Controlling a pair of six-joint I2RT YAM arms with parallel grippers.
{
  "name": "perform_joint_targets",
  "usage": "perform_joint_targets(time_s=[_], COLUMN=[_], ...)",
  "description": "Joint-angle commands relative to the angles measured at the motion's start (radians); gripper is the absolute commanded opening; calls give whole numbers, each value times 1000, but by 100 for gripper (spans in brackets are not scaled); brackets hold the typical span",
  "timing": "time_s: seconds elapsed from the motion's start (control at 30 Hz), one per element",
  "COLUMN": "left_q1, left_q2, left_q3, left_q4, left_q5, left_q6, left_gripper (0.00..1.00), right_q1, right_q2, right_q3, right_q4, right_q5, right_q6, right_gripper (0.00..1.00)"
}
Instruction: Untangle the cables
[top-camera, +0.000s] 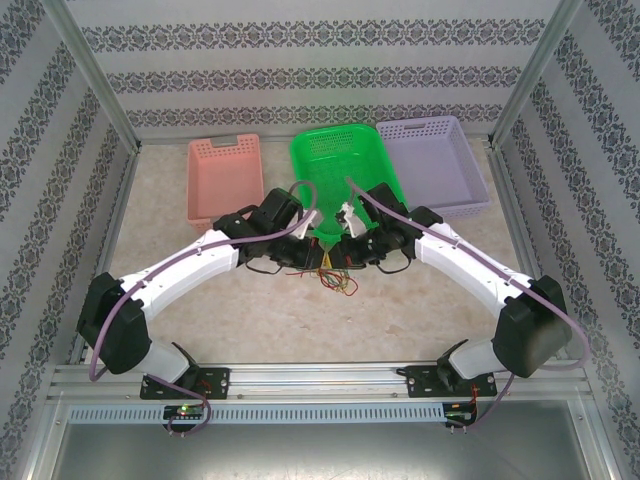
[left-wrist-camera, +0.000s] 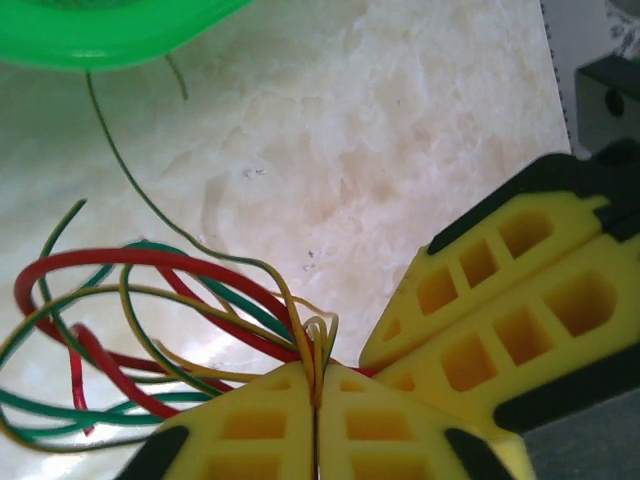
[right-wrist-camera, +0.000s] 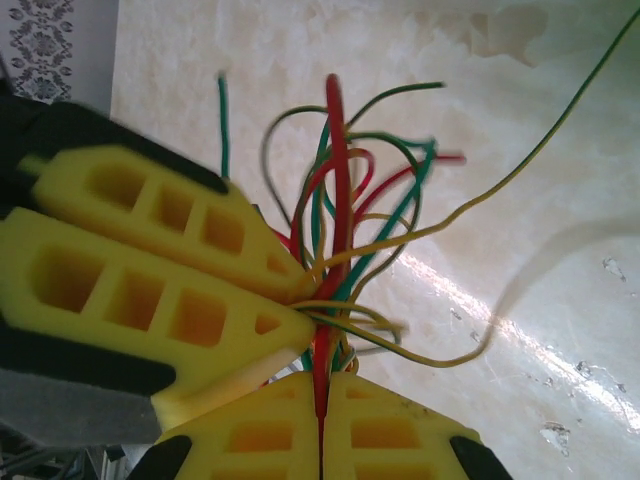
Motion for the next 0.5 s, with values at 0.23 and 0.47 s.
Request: perform_joint_targets(time_s=[0.23, 0.47], left_q1=[87, 192], left_q2=[-174, -239], left_q3=[-55, -118], left_q4=[-159, -210], left_q5=[-424, -423], left_q6=[-234, -340], left_gripper=[0, 0], right_q1=[-29, -36], right_q2=[-43, -87], right_q3=[-29, -66], right_q4=[-52, -50], right_q5=[2, 31], right_q6=[-57, -49], right_gripper=[0, 0])
